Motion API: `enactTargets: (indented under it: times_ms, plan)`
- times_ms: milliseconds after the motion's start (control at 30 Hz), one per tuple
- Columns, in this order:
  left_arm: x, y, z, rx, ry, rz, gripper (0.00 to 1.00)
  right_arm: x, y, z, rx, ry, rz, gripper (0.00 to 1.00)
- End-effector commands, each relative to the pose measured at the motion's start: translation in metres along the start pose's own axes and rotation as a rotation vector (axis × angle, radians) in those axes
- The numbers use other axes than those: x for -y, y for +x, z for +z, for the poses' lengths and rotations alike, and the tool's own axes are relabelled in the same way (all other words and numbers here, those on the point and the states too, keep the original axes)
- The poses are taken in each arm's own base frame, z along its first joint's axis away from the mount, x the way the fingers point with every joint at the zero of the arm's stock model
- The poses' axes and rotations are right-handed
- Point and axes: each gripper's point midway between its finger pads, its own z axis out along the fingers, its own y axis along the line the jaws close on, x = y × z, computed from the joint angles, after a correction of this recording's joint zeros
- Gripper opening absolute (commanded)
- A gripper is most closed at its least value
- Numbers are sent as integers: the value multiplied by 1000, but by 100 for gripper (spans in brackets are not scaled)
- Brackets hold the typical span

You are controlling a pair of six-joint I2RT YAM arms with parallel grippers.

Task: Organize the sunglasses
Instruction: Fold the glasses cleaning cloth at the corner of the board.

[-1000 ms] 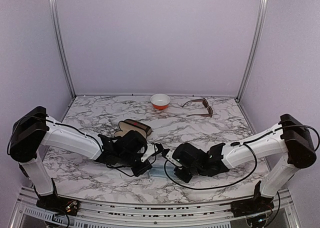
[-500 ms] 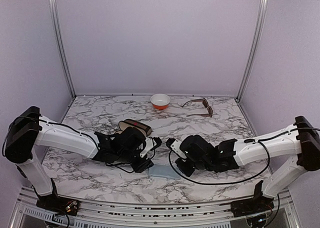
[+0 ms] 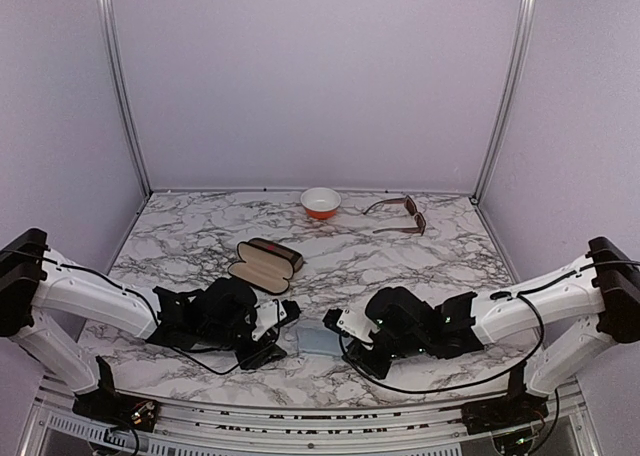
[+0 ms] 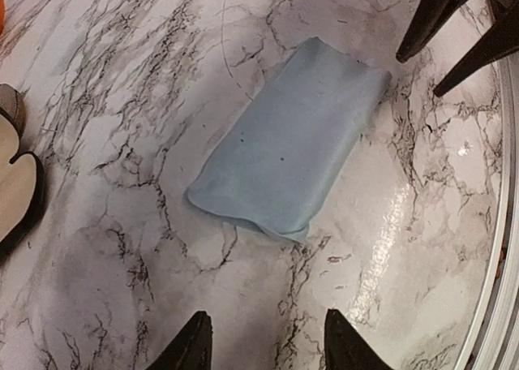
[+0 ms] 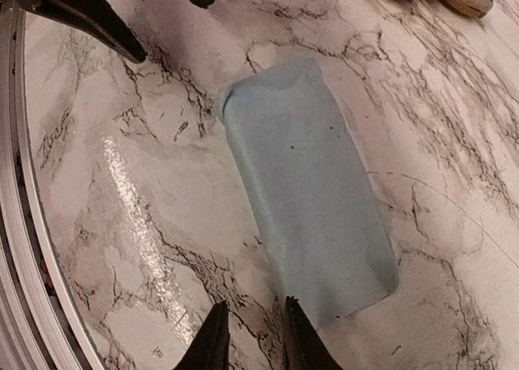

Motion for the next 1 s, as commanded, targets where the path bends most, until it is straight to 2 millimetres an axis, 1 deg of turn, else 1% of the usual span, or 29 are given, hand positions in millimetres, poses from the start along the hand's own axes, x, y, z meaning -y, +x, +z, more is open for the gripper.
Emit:
enactTargets:
  times_ms: [0, 67, 200, 467, 733, 800, 900, 967]
  plan:
    - [19, -15, 1, 77, 76, 9, 46, 0, 5, 10, -31, 19, -38, 22]
    - [23, -16, 4, 83, 84, 8, 45, 4, 10, 14, -52, 46, -43, 21]
    - [24, -16, 13, 83, 85, -15, 43, 11, 16, 20, -81, 84, -33, 19]
    - [26, -13, 24, 70, 90, -13, 42, 18, 25, 30, -134, 128, -19, 18]
    - [26, -12, 29, 66, 85, -10, 41, 22, 28, 31, -155, 156, -14, 17]
    - [27, -12, 32, 61, 89, -7, 41, 22, 29, 32, -161, 156, -13, 13]
    - [28, -10, 37, 52, 88, -6, 37, 21, 32, 35, -173, 153, -12, 3]
    - [25, -10, 39, 49, 65, -10, 36, 20, 32, 35, -175, 150, -13, 0]
